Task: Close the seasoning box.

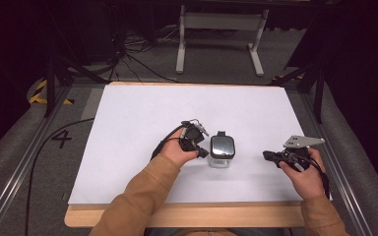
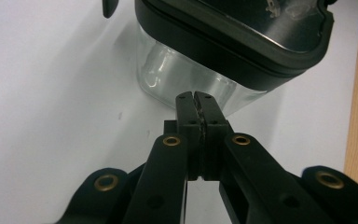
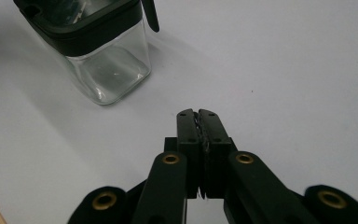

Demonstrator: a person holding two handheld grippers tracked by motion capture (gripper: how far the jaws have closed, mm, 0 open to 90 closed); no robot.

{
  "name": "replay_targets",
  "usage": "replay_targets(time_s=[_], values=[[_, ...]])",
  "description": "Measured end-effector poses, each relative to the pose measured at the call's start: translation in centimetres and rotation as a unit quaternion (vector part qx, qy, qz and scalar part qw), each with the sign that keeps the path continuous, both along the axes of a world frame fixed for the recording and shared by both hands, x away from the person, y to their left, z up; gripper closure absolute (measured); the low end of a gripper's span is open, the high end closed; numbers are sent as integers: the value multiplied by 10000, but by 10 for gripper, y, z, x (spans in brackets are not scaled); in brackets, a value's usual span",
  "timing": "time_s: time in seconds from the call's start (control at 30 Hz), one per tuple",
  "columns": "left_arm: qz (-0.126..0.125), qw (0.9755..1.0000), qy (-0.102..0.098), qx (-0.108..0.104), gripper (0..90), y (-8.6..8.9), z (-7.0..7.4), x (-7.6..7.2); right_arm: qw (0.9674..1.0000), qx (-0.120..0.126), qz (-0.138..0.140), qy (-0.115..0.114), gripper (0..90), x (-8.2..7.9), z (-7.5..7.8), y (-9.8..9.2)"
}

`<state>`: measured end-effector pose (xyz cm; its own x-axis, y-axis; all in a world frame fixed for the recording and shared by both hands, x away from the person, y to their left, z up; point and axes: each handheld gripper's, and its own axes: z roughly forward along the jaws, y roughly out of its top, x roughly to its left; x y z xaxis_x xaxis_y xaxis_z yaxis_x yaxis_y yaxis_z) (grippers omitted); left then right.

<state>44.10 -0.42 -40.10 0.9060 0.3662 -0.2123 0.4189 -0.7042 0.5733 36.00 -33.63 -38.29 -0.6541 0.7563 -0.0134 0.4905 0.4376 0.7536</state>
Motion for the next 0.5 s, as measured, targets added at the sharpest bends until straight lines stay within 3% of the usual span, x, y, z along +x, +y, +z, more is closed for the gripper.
replay_targets(time_s=[0.33, 0.5], values=[[19, 9999, 20, -131, 867, 3, 2, -1, 10000, -16, 37, -16, 886, 2, 1, 2], [225, 9989, -217, -347, 809, 19, 18, -4, 10000, 35, 54, -66, 873, 4, 5, 1]])
